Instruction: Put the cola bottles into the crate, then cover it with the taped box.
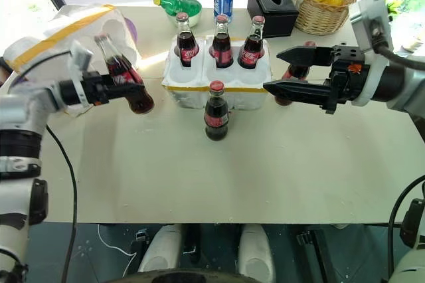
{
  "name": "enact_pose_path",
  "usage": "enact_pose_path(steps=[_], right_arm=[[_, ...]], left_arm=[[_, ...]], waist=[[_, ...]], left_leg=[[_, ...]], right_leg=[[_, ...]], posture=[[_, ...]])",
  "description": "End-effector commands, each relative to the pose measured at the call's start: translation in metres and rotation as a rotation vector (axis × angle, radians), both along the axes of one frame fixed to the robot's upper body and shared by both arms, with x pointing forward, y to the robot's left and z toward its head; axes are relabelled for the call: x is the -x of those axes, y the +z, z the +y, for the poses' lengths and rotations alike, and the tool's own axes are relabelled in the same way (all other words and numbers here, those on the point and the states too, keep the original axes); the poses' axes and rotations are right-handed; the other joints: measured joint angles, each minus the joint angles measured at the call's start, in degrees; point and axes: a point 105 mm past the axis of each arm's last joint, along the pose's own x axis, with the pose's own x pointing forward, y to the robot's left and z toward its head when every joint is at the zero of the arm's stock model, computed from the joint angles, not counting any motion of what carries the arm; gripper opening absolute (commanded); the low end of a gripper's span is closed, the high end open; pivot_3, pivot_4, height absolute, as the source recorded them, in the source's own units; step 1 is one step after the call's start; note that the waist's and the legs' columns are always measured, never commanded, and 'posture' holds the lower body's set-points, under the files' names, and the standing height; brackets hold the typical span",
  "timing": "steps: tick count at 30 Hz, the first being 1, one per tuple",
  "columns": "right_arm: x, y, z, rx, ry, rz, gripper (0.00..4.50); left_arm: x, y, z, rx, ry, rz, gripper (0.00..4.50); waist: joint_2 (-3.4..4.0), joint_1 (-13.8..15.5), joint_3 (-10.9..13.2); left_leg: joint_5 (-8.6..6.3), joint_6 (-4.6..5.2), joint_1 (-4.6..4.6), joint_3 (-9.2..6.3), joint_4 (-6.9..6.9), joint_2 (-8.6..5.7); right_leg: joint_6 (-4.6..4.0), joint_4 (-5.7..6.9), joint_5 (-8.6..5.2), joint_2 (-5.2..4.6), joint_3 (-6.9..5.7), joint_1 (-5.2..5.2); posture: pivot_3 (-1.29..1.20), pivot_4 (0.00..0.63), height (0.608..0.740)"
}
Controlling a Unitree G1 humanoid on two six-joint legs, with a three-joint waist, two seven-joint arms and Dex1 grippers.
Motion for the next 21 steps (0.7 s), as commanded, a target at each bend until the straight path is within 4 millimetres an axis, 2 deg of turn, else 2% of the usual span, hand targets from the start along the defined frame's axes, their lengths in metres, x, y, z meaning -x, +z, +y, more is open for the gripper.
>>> enact_pose_path(steps=[1, 5, 8, 12, 15, 21], right_arm=[[0.006, 0.007, -0.002, 0.017, -0.026, -0.070, 4.50], [0.004, 0.001, -0.004, 0.011, -0.060, -0.063, 4.50], [0.005, -0.003, -0.003, -0.001, -0.077, -0.064, 4.50], [0.005, -0.007, -0.003, -0.016, -0.102, -0.060, 4.50], [0.006, -0.009, -0.002, -0.036, -0.104, -0.053, 4.50], [0.001, -0.014, -0.002, -0.062, -0.118, -0.037, 4.50]], left_arm=[[0.001, 0.053, -0.025, 0.075, -0.103, -0.152, 2.81], [-0.016, 0.055, -0.052, 0.043, -0.136, -0.188, 2.81], [-0.032, 0.039, -0.072, -0.031, -0.132, -0.207, 2.81], [-0.048, 0.013, -0.078, -0.176, -0.074, -0.277, 2.81], [-0.055, 0.011, -0.084, -0.115, -0.027, -0.292, 2.81], [-0.058, -0.019, -0.096, -0.111, -0.018, -0.255, 2.81]], waist=[[0.00, 0.48, 0.00], [0.01, 0.54, -0.03], [0.00, 0.56, -0.02], [-0.07, 0.05, 0.00], [-0.02, -0.30, -0.02], [-0.05, -0.77, 0.00]], left_leg=[[0.00, 0.01, 0.00, 0.02, 0.02, -0.01], [-0.03, 0.07, 0.12, 0.09, 0.06, -0.10], [-0.02, 0.06, 0.14, 0.12, 0.07, -0.11], [-0.02, 0.06, 0.10, 0.15, 0.07, -0.06], [-0.03, 0.08, 0.14, 0.17, 0.06, -0.06], [-0.06, 0.13, 0.06, 0.10, 0.06, 0.00]], right_leg=[[0.06, -0.02, 0.03, 0.00, 0.01, 0.01], [0.10, -0.03, 0.06, 0.02, 0.02, 0.15], [0.09, -0.04, 0.05, 0.10, 0.01, 0.14], [0.09, -0.02, 0.06, 0.11, 0.02, 0.07], [0.09, -0.05, 0.06, 0.09, 0.04, 0.07], [0.10, -0.03, 0.06, 0.05, 0.04, 0.06]], posture=[[0.00, 0.150, 0.740], [0.00, 0.150, 0.740], [0.00, 0.150, 0.740], [0.00, 0.150, 0.740], [0.00, 0.150, 0.740], [0.00, 0.150, 0.740]])
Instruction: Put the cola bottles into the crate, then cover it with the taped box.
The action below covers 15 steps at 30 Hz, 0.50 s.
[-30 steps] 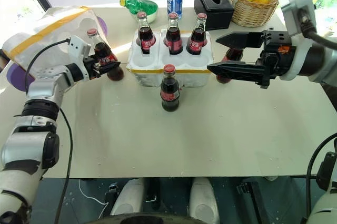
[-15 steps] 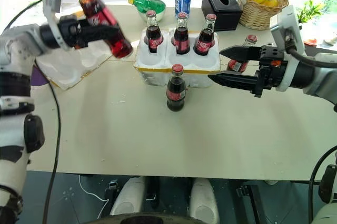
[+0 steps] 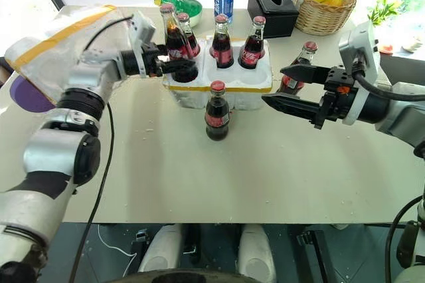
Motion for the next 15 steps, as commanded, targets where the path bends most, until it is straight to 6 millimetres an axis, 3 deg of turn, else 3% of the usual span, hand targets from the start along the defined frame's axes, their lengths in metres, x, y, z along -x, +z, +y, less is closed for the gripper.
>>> enact_pose_path(steps=[1, 3, 5, 7, 13, 15], right_arm=[[0.000, 0.007, 0.002, -0.022, 0.006, -0.040, 4.50], [-0.002, 0.005, 0.003, -0.025, 0.008, -0.036, 4.50], [-0.004, -0.001, 0.005, -0.003, 0.011, -0.029, 4.50], [-0.007, -0.008, 0.007, 0.021, 0.011, -0.025, 4.50], [-0.013, -0.029, 0.010, 0.107, -0.008, -0.025, 4.50], [-0.013, -0.039, 0.013, 0.109, -0.008, -0.007, 4.50]], left_arm=[[-0.002, 0.015, -0.001, 0.027, 0.018, -0.077, 2.81], [-0.002, 0.007, 0.001, 0.015, 0.023, -0.058, 2.81], [0.001, 0.001, 0.005, 0.001, 0.015, -0.044, 3.83], [0.005, -0.001, 0.011, -0.010, 0.002, -0.042, 4.45], [0.019, 0.017, 0.038, -0.005, -0.004, -0.066, 4.45], [0.037, 0.034, 0.054, 0.021, -0.036, -0.057, 4.45]], waist=[[0.00, 0.02, 0.00], [0.00, 0.08, 0.00], [0.00, -0.01, 0.00], [0.01, -0.07, -0.01], [0.02, -0.39, -0.01], [0.02, -0.35, -0.01]], left_leg=[[0.00, 0.00, -0.02, 0.00, 0.00, 0.00], [0.00, 0.00, -0.02, -0.02, 0.00, 0.00], [0.00, 0.01, -0.02, -0.02, 0.01, 0.00], [-0.01, 0.02, -0.01, -0.02, 0.03, 0.00], [-0.01, 0.02, 0.03, -0.01, 0.03, 0.02], [-0.01, 0.01, 0.02, -0.01, 0.03, 0.03]], right_leg=[[0.00, 0.01, 0.00, 0.00, 0.00, -0.02], [0.00, 0.01, 0.00, 0.00, -0.01, -0.02], [0.00, -0.01, 0.00, 0.00, 0.00, 0.00], [0.00, -0.01, 0.00, -0.01, 0.00, 0.00], [-0.01, 0.02, 0.00, 0.01, 0.00, -0.02], [0.00, 0.04, 0.00, 0.02, 0.00, -0.02]], posture=[[0.00, 0.150, 0.740], [0.00, 0.150, 0.740], [0.00, 0.150, 0.740], [0.00, 0.150, 0.740], [0.00, 0.150, 0.740], [0.00, 0.150, 0.740]])
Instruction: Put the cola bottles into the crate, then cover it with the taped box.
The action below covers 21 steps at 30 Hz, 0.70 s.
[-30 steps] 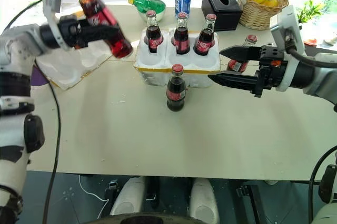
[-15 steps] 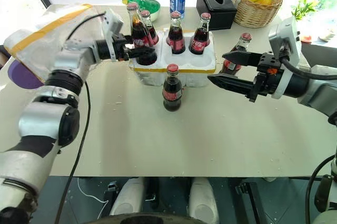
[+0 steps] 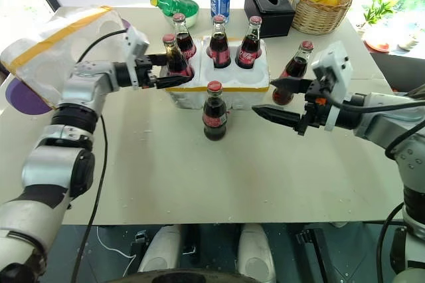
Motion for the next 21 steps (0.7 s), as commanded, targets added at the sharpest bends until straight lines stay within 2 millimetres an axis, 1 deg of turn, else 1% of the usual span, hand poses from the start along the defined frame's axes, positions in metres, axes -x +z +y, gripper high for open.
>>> enact_pose_path(steps=[1, 2, 3, 5, 6, 9, 11, 13, 16, 18, 21], right_arm=[[0.001, -0.007, 0.009, 0.013, 0.014, -0.032, 4.50], [0.000, -0.015, 0.013, 0.005, 0.014, -0.016, 4.50], [0.000, -0.020, 0.016, -0.001, 0.014, -0.007, 4.50], [-0.002, -0.031, 0.024, -0.024, 0.017, 0.007, 4.50], [-0.005, -0.035, 0.028, -0.038, 0.011, 0.013, 4.50], [-0.015, -0.043, 0.037, -0.083, -0.018, 0.023, 4.50], [-0.021, -0.048, 0.044, -0.105, -0.028, 0.030, 4.50], [-0.025, -0.054, 0.055, -0.122, -0.018, 0.040, 4.50], [-0.025, -0.062, 0.073, -0.141, 0.027, 0.062, 4.50], [-0.023, -0.065, 0.082, -0.145, 0.054, 0.070, 4.50], [-0.028, -0.071, 0.094, -0.148, 0.058, 0.077, 4.50]], left_arm=[[0.037, 0.046, 0.026, 0.060, -0.077, -0.031, 4.45], [0.057, 0.052, 0.036, 0.050, -0.112, -0.010, 4.45], [0.071, 0.055, 0.040, 0.037, -0.135, 0.010, 4.45], [0.100, 0.051, 0.046, -0.004, -0.163, 0.057, 4.45], [0.110, 0.047, 0.047, -0.024, -0.168, 0.076, 4.45], [0.132, 0.037, 0.044, -0.061, -0.172, 0.106, 4.45], [0.141, 0.031, 0.040, -0.070, -0.170, 0.119, 4.45], [0.144, 0.025, 0.034, -0.063, -0.159, 0.124, 4.45], [0.144, 0.018, 0.029, -0.065, -0.143, 0.119, 4.45], [0.143, 0.018, 0.026, -0.062, -0.139, 0.112, 4.45], [0.141, 0.020, 0.024, -0.054, -0.135, 0.106, 4.45]], waist=[[0.00, -0.07, 0.00], [0.00, -0.42, 0.00], [0.00, -0.93, 0.00], [0.01, -1.19, 0.00], [0.03, -1.20, -0.01], [0.08, -0.52, -0.05], [0.07, -0.16, -0.05], [0.07, 0.23, -0.05], [0.08, 0.28, -0.05], [0.08, 0.18, -0.05], [0.08, 0.02, -0.05]], left_leg=[[0.00, 0.00, 0.00, -0.01, 0.00, 0.01], [0.00, 0.00, -0.01, -0.01, 0.00, 0.03], [0.00, -0.01, -0.01, -0.02, -0.02, 0.07], [0.01, -0.01, -0.01, -0.04, -0.08, 0.10], [0.01, -0.02, -0.01, -0.04, -0.10, 0.09], [0.04, -0.07, 0.10, -0.07, -0.09, 0.01], [0.05, -0.11, 0.19, -0.10, -0.04, 0.00], [0.09, -0.19, 0.18, -0.15, -0.02, -0.01], [0.12, -0.24, 0.20, -0.19, -0.01, -0.02], [0.12, -0.23, 0.19, -0.19, -0.02, -0.01], [0.12, -0.23, 0.20, -0.18, -0.04, -0.02]], right_leg=[[0.00, 0.00, 0.00, 0.00, 0.00, 0.00], [0.00, 0.02, 0.00, 0.01, 0.00, 0.00], [0.00, 0.06, 0.00, 0.04, 0.01, 0.00], [0.00, 0.05, -0.01, 0.04, 0.01, -0.01], [0.00, 0.03, -0.01, 0.04, 0.02, -0.01], [0.02, -0.06, -0.03, -0.04, 0.02, 0.12], [0.01, -0.05, -0.03, -0.04, 0.02, 0.23], [-0.01, -0.04, -0.03, -0.04, 0.02, 0.23], [-0.02, 0.03, -0.03, -0.03, 0.02, 0.23], [-0.02, 0.04, -0.03, 0.01, 0.02, 0.21], [-0.02, 0.03, -0.03, 0.05, 0.01, 0.21]], posture=[[0.00, 0.150, 0.740], [0.00, 0.150, 0.740], [0.00, 0.150, 0.740], [0.00, 0.150, 0.740], [0.00, 0.150, 0.740], [0.00, 0.150, 0.740], [0.00, 0.150, 0.740], [0.00, 0.150, 0.740], [0.00, 0.150, 0.740], [0.00, 0.150, 0.740], [0.00, 0.150, 0.740]])
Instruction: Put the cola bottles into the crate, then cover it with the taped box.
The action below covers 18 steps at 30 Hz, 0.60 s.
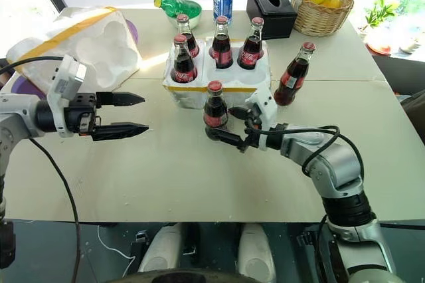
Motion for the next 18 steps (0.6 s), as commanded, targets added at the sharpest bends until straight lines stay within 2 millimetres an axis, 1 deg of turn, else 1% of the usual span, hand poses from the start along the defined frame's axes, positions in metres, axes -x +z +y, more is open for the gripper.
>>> enact_pose_path(steps=[1, 4, 7, 8, 9, 11, 14, 17, 18], right_arm=[[-0.005, 0.004, 0.017, -0.008, 0.021, -0.039, 4.50], [-0.013, -0.001, 0.023, -0.004, -0.002, -0.035, 4.50], [-0.024, -0.001, 0.024, -0.011, -0.058, -0.047, 4.50], [-0.026, 0.001, 0.024, -0.019, -0.066, -0.053, 3.96], [-0.025, 0.003, 0.024, -0.030, -0.058, -0.059, 3.63], [-0.013, 0.016, 0.027, -0.069, 0.012, -0.084, 2.86], [0.009, 0.051, 0.023, -0.172, 0.110, -0.125, 2.86], [0.021, 0.087, 0.014, -0.254, 0.158, -0.150, 2.86], [0.020, 0.096, 0.012, -0.264, 0.158, -0.163, 2.86]], left_arm=[[0.002, 0.011, -0.005, 0.012, -0.015, -0.052, 4.45], [0.003, 0.012, -0.008, 0.018, -0.019, -0.054, 4.45], [0.003, 0.012, -0.010, 0.021, -0.022, -0.056, 4.45], [0.003, 0.012, -0.011, 0.023, -0.021, -0.057, 4.50], [0.003, 0.012, -0.011, 0.025, -0.019, -0.058, 4.50], [0.002, 0.013, -0.011, 0.029, -0.014, -0.059, 4.50], [0.000, 0.014, -0.009, 0.036, 0.000, -0.061, 4.50], [-0.002, 0.016, -0.006, 0.052, 0.021, -0.070, 4.50], [-0.003, 0.016, -0.006, 0.059, 0.027, -0.072, 4.50]], waist=[[0.00, -0.15, 0.00], [0.00, -0.40, 0.00], [0.01, -0.38, 0.00], [0.00, -0.38, 0.00], [0.01, -0.37, 0.00], [0.01, -0.35, 0.00], [0.04, -0.26, 0.02], [0.05, -0.28, 0.03], [0.05, -0.28, 0.03]], left_leg=[[0.00, 0.00, 0.01, 0.00, -0.02, 0.00], [0.01, -0.01, 0.01, 0.01, -0.04, 0.00], [0.01, -0.01, 0.00, 0.02, -0.04, 0.00], [0.01, -0.02, 0.00, 0.02, -0.05, 0.00], [0.01, -0.02, 0.00, 0.02, -0.04, 0.00], [0.01, -0.02, 0.00, 0.02, -0.06, 0.00], [0.02, -0.03, -0.03, 0.02, -0.15, 0.01], [0.02, -0.03, -0.05, 0.03, -0.19, 0.01], [0.02, -0.03, -0.05, 0.04, -0.19, 0.01]], right_leg=[[0.00, 0.00, 0.00, 0.02, 0.00, 0.00], [0.00, 0.00, 0.00, 0.04, 0.00, -0.01], [0.00, -0.01, 0.00, 0.04, 0.00, -0.02], [0.00, -0.01, 0.00, 0.03, 0.00, -0.02], [0.00, -0.01, 0.00, 0.03, 0.00, -0.02], [0.00, -0.01, 0.00, 0.03, 0.00, -0.02], [0.00, 0.00, 0.00, 0.04, 0.00, -0.07], [0.00, 0.00, 0.00, 0.04, 0.00, -0.10], [0.00, -0.01, 0.00, 0.04, 0.00, -0.10]], posture=[[0.00, 0.150, 0.740], [0.00, 0.150, 0.740], [0.00, 0.150, 0.740], [0.00, 0.150, 0.740], [0.00, 0.150, 0.740], [0.00, 0.150, 0.740], [0.00, 0.150, 0.740], [0.00, 0.150, 0.740], [0.00, 0.150, 0.740]])
